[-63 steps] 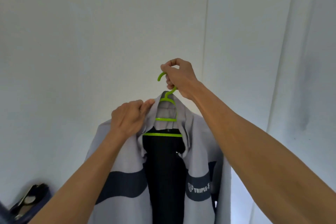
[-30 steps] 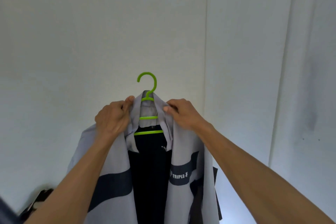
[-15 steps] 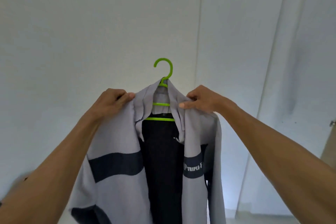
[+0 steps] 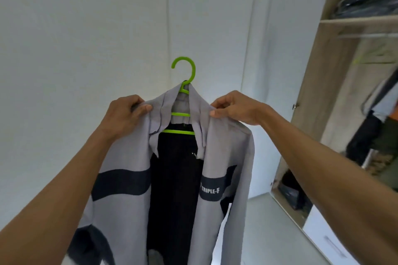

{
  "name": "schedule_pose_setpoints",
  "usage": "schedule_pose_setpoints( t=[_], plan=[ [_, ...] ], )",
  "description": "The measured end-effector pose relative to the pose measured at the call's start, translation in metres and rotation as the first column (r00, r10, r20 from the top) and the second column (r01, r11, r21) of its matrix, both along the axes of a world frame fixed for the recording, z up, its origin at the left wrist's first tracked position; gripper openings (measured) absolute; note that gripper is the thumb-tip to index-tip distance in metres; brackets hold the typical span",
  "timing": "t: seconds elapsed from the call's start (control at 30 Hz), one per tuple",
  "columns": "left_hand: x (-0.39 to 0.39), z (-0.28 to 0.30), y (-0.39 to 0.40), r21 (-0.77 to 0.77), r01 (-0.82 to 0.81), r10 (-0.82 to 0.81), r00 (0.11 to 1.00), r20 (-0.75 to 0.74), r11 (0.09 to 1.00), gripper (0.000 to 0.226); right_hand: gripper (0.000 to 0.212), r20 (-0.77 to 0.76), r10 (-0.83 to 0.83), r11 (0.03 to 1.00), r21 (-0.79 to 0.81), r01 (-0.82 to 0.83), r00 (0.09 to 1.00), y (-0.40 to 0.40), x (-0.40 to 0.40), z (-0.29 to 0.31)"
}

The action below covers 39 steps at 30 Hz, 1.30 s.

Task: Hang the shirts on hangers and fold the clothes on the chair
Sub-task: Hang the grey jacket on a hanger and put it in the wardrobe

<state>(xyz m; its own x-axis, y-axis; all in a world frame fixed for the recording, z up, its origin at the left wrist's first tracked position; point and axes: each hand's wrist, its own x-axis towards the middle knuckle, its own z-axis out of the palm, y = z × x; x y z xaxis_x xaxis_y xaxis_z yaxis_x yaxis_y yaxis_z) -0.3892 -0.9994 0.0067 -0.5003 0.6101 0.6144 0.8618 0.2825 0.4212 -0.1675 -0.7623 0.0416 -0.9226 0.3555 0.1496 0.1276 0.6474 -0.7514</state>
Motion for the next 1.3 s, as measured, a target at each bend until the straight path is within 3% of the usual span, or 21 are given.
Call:
schedule_pose_setpoints(
  t=[0.23, 0.47, 0.67, 0.97, 1.17, 1.3],
  plan=[
    [0.027, -0.008, 0.120, 0.032, 0.198, -0.199, 0.980, 0.028, 0.980, 0.021, 0.027, -0.083, -0.240, 0.968, 0.050, 0.244, 0.967, 0.054, 0.057, -0.006],
    [0.064, -0.017, 0.264, 0.047, 0.337, -0.338, 0.941, 0.005, 0.940, 0.014, 0.021, -0.023, -0.320, 0.945, -0.085, 0.317, 0.947, 0.141, 0.114, 0.004],
    [0.117, -0.011, 0.403, 0.049, 0.414, -0.414, 0.910, -0.007, 0.909, 0.047, 0.012, -0.061, -0.393, 0.917, -0.104, 0.385, 0.918, 0.236, 0.156, 0.017],
    [0.192, 0.005, 0.590, 0.086, 0.565, -0.568, 0.823, 0.013, 0.821, 0.058, 0.020, -0.194, -0.565, 0.825, -0.103, 0.556, 0.802, 0.361, 0.219, 0.030],
    [0.224, 0.002, 0.699, 0.112, 0.678, -0.687, 0.723, 0.073, 0.726, 0.073, 0.019, -0.239, -0.653, 0.757, -0.206, 0.620, 0.719, 0.440, 0.239, 0.021],
    [0.231, -0.002, 0.788, 0.099, 0.732, -0.738, 0.663, 0.126, 0.674, 0.057, 0.015, -0.274, -0.718, 0.697, -0.280, 0.661, 0.641, 0.503, 0.235, 0.019]
  ],
)
